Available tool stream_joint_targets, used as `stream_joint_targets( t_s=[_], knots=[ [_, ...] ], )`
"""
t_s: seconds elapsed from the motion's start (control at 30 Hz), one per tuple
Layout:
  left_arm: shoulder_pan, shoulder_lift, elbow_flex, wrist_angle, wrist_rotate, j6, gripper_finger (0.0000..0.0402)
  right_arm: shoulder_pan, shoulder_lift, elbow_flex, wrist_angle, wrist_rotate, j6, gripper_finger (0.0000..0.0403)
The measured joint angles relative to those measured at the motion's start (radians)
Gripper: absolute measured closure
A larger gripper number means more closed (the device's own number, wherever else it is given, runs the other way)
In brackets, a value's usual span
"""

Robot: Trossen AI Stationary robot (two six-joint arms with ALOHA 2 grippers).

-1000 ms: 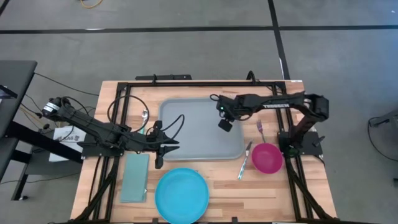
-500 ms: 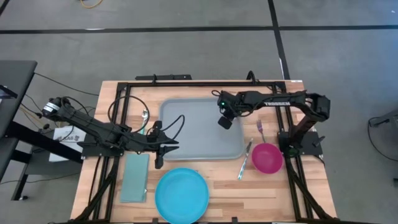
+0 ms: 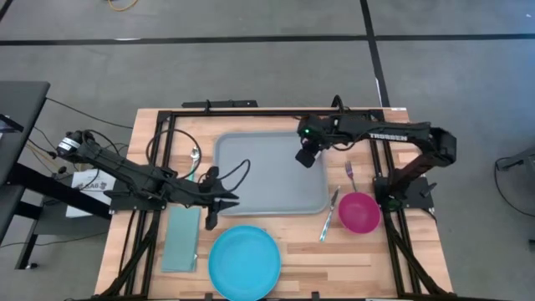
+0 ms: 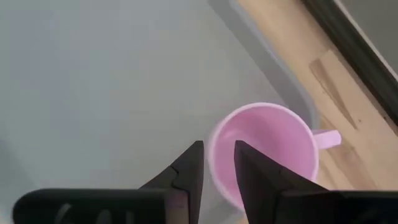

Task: Set up tray
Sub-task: Put the blue plate on the gray tray to the bottom left of the pink mug

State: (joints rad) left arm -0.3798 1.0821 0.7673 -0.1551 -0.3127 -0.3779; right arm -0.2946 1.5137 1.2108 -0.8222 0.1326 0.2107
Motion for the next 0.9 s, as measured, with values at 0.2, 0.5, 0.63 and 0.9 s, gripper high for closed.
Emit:
stream_joint_targets(
  t_s=[0.2, 0.5, 0.63, 0.9],
  knots=[
    [-0.016, 0.000, -0.016, -0.160, 0.208, -0.177, 0.0327, 0.113, -0.077, 0.039, -0.021, -0.001, 0.080, 0.0321],
    [-0.139, 0.000, -0.108, -0.181, 0.210, -0.399, 0.0327, 0.343, -0.132, 0.037, -0.057, 0.002, 0.133, 0.0321],
    [-0.183, 0.007, -0.151, -0.186, 0.123, -0.515, 0.0327, 0.450, -0.108, 0.007, -0.060, 0.056, 0.178, 0.0321],
    [-0.235, 0.092, -0.210, -0.152, 0.130, -0.693, 0.0327, 0.577, -0.038, -0.005, -0.031, 0.248, 0.254, 0.0321]
  ],
)
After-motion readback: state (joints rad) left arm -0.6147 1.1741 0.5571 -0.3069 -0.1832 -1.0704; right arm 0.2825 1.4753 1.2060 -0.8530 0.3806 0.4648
